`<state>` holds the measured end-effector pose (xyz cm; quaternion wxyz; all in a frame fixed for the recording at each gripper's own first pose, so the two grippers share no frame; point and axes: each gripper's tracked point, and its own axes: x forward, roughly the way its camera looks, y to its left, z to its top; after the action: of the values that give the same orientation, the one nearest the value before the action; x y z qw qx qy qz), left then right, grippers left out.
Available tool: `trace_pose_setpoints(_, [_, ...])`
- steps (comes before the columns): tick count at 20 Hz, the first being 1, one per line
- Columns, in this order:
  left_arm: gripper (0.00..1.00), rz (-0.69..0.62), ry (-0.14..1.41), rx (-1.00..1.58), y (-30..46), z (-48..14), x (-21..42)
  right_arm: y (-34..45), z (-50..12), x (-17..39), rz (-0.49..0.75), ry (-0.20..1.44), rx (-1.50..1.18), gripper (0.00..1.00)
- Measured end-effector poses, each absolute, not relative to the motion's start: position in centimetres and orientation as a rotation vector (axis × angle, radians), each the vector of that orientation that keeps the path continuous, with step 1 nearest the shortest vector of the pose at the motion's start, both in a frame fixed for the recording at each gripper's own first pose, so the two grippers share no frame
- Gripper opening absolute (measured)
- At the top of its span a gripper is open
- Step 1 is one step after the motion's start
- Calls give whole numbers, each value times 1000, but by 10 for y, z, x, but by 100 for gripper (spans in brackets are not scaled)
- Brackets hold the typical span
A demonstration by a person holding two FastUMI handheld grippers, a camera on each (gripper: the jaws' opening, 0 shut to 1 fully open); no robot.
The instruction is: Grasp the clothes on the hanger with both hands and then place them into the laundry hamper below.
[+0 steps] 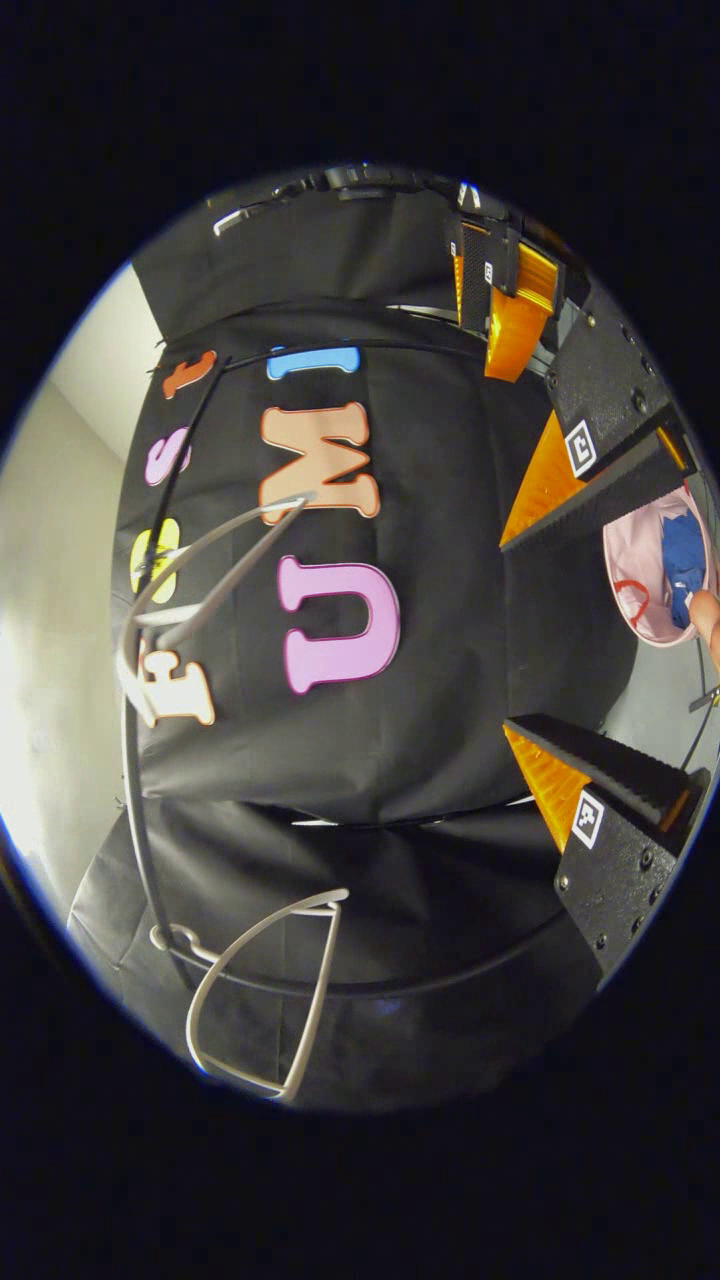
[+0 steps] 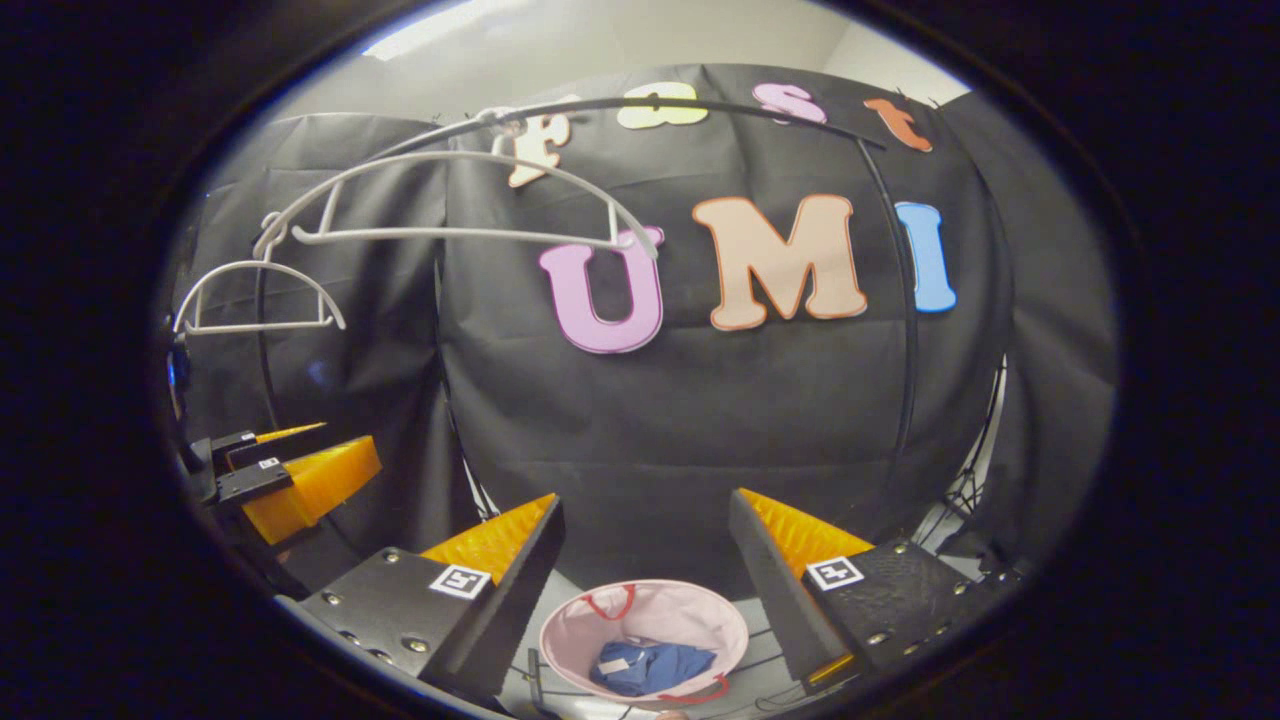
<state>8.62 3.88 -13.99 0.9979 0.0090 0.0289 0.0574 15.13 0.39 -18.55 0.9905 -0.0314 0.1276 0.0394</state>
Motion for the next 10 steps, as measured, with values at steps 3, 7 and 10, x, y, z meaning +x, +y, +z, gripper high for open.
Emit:
trace_pose_setpoints(3, [98,129,2,8,43,-121,82,9,-160,147,87,203,-106,99])
trace_pose_setpoints(7, [100,116,-14,5,37,-114,77,16,-136,134,81,145,-150,94])
trace_pose_setpoints(10, [100,101,-15,9,33,-112,75,23,-119,126,73,113,-124,96])
